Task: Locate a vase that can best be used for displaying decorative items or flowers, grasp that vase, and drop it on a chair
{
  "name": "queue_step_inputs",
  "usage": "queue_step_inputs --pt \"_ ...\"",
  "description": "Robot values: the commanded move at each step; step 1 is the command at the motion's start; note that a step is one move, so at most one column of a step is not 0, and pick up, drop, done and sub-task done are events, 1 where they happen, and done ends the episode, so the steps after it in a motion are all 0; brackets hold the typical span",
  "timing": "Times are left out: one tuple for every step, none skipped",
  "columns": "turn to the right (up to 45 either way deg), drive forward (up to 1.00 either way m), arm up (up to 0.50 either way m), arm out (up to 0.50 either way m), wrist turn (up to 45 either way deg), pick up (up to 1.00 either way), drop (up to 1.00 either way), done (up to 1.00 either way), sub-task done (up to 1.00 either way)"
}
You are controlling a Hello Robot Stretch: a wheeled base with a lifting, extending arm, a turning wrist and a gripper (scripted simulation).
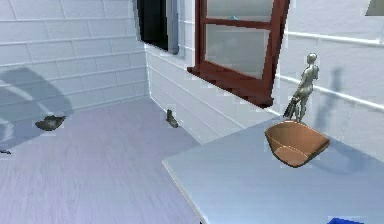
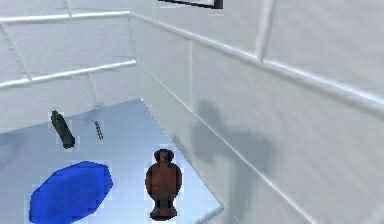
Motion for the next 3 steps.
queue_step_inputs --pt "0.0 0.0 0.5 0.0 0.0 0.0 0.0 0.0 0.0" --pt "0.0 0.0 0.38 0.0 0.0 0.0 0.0 0.0 0.0" --pt "0.0 0.0 0.0 0.04 0.0 0.0 0.0 0.0 0.0"
